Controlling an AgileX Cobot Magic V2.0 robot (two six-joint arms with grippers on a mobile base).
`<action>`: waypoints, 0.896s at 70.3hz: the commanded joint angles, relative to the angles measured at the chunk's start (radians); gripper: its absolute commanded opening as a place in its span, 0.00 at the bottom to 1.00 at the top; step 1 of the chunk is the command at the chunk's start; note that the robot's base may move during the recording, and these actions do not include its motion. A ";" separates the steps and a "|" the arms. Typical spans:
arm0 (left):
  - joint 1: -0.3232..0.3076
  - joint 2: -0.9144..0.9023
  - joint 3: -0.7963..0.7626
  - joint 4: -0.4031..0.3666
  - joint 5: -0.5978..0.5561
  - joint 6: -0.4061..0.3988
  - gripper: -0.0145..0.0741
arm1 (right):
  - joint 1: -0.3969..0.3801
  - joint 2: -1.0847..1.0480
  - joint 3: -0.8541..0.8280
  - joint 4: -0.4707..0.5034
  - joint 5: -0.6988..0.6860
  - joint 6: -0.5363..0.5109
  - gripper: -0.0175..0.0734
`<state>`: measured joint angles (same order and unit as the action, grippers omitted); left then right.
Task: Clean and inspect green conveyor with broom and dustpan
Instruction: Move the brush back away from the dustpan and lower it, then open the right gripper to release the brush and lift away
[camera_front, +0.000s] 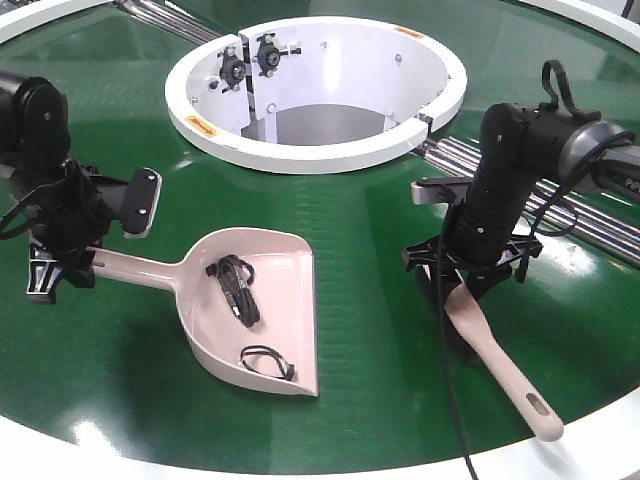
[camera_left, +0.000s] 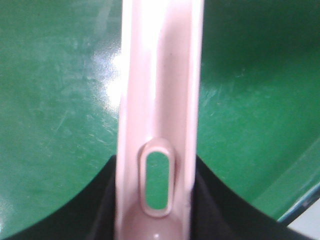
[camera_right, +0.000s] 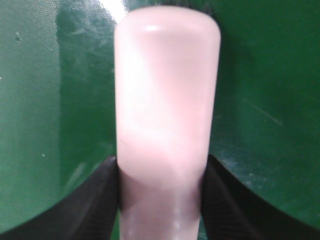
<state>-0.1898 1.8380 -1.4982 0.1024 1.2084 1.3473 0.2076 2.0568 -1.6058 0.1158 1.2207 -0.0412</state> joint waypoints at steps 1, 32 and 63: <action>-0.009 -0.050 -0.026 -0.023 -0.010 -0.010 0.16 | -0.005 -0.045 -0.022 -0.008 0.069 -0.009 0.23; -0.009 -0.050 -0.026 -0.023 -0.010 -0.010 0.16 | -0.005 -0.054 -0.023 -0.006 0.060 -0.013 0.69; -0.009 -0.050 -0.026 -0.023 -0.010 -0.010 0.16 | -0.002 -0.219 -0.022 -0.011 -0.171 -0.013 0.88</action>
<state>-0.1898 1.8380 -1.4982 0.1017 1.2084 1.3473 0.2076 1.9438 -1.6058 0.1071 1.1311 -0.0445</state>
